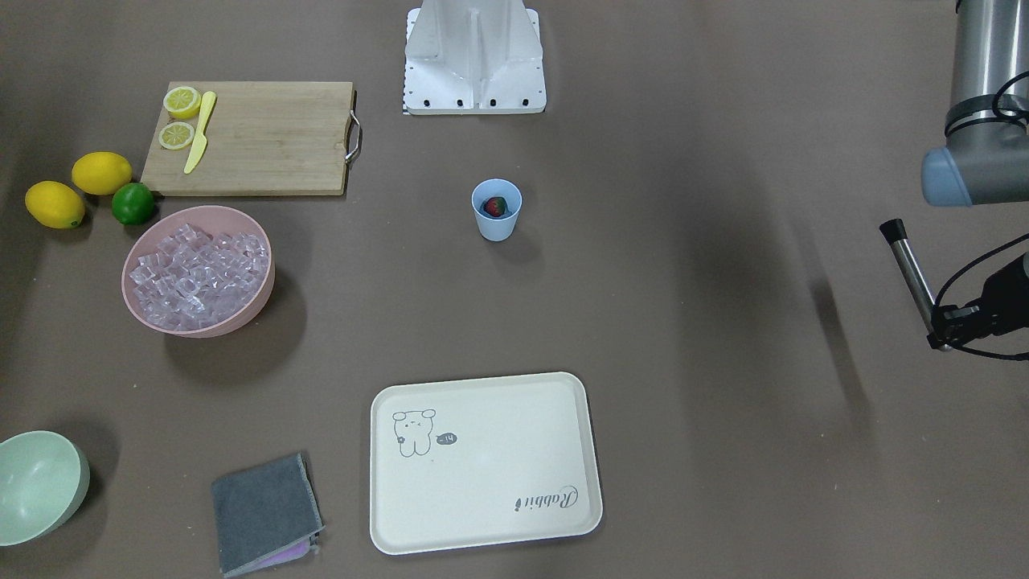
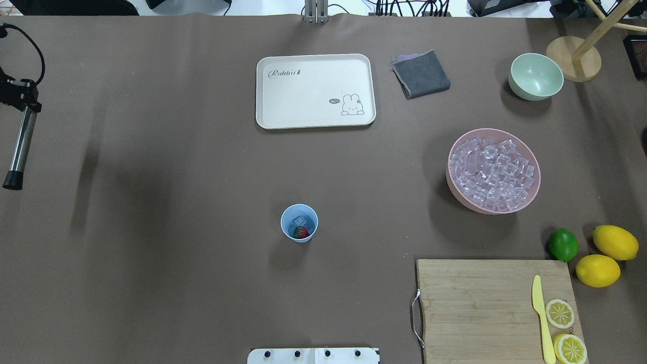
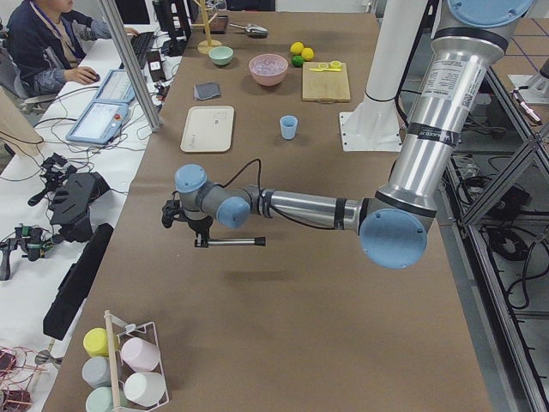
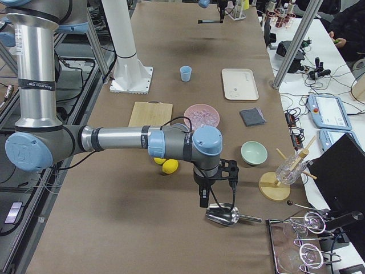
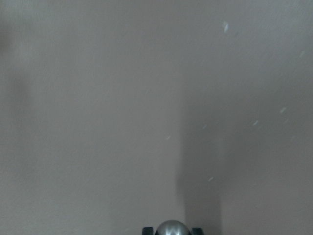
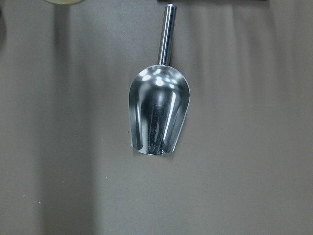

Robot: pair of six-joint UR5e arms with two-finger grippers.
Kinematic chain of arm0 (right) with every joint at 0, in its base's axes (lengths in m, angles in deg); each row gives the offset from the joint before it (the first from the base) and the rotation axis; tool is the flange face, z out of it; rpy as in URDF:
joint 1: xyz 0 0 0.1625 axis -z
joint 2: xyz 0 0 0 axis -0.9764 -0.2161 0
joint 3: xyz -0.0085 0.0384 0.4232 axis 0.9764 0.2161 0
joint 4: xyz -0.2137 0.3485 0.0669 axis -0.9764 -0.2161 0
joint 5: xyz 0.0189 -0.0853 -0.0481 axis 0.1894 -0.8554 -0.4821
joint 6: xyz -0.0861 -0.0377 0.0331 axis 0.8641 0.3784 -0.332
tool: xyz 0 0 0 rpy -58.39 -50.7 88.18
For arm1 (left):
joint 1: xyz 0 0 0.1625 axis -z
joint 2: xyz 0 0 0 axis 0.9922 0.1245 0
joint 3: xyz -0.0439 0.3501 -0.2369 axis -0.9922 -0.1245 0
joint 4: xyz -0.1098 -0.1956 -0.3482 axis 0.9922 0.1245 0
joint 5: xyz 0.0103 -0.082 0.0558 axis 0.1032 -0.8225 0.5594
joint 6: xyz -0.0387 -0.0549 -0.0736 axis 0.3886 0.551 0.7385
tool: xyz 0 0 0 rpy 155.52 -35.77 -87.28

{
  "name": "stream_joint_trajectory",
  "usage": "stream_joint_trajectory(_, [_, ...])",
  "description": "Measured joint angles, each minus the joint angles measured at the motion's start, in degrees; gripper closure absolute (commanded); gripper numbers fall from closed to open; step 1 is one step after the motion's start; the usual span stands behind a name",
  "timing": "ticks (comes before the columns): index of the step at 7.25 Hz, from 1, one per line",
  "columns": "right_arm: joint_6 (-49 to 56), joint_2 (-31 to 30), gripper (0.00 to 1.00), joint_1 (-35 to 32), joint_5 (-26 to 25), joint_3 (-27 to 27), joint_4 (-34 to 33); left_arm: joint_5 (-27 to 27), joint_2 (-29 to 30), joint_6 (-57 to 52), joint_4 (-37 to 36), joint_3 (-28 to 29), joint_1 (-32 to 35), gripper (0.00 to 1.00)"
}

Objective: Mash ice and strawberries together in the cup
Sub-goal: 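Lift the metal pestle with the left gripper toward the blue cup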

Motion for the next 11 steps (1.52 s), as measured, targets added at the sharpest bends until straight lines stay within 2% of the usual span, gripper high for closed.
stream_joint_trajectory(2, [-0.02,-0.04,0.0,0.0,-0.07,0.01,-0.06,0.86,6.68,4.55,-16.29,-7.18,0.11,1.0])
stream_joint_trajectory(4, [-0.02,-0.08,0.0,0.0,-0.14,0.09,-0.07,4.23,12.36,12.56,-25.95,-11.69,-1.35,1.0])
stream_joint_trajectory(8, [-0.06,-0.37,0.0,0.0,-0.09,0.08,-0.07,14.75,16.94,39.67,-28.38,-19.32,-13.18,1.0])
stream_joint_trajectory(11, [-0.09,-0.07,0.0,0.0,-0.12,0.13,-0.07,29.4,20.08,48.66,-28.18,-26.21,-22.82,1.0])
